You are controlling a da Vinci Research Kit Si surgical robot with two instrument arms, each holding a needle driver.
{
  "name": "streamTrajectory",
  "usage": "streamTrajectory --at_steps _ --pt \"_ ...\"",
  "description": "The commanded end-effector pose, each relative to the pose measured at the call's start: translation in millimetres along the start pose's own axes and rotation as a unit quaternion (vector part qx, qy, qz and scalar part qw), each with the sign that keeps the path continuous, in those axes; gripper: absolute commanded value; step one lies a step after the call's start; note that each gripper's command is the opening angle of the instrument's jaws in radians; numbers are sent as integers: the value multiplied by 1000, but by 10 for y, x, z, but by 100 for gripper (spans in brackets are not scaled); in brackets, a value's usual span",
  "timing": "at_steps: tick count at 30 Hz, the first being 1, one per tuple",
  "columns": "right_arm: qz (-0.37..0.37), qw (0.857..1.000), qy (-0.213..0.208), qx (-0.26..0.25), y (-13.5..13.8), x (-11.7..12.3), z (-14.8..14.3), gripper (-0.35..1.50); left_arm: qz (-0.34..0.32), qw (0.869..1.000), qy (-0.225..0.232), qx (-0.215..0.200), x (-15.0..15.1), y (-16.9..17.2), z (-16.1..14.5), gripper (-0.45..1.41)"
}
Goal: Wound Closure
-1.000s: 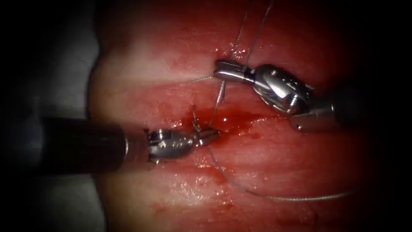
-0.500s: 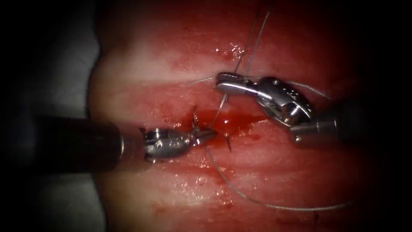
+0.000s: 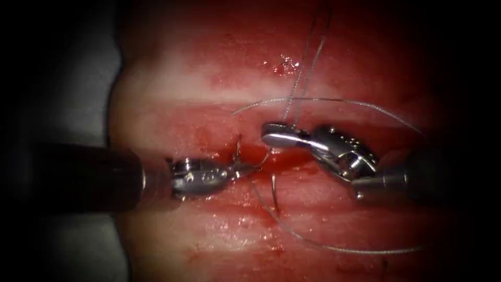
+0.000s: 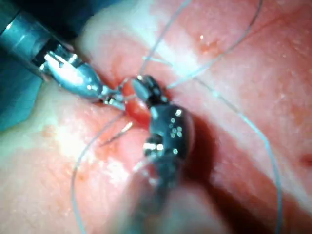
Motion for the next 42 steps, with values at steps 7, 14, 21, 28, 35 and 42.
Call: streamTrajectory --at_steps 7,14,21,28,35,42 --pt "-65 998 12 -8 35 37 -11 131 -4 1000 -3 -8 10 26 -12 7" --pt "-102 994 15 -32 56 69 -39 141 9 1000 -5 -11 26 47 -38 7" --pt "-134 991 -7 -12 43 81 -77 143 16 1000 1 -22 40 65 -65 7" --pt "-145 989 -11 1 30 84 -112 133 60 998 19 -14 47 70 -62 12" --pt "-149 989 -13 2 20 70 -114 131 88 994 68 7 64 71 -42 34" --pt "-154 988 -13 -1 19 57 -106 130 110 991 72 15 50 65 -26 56"
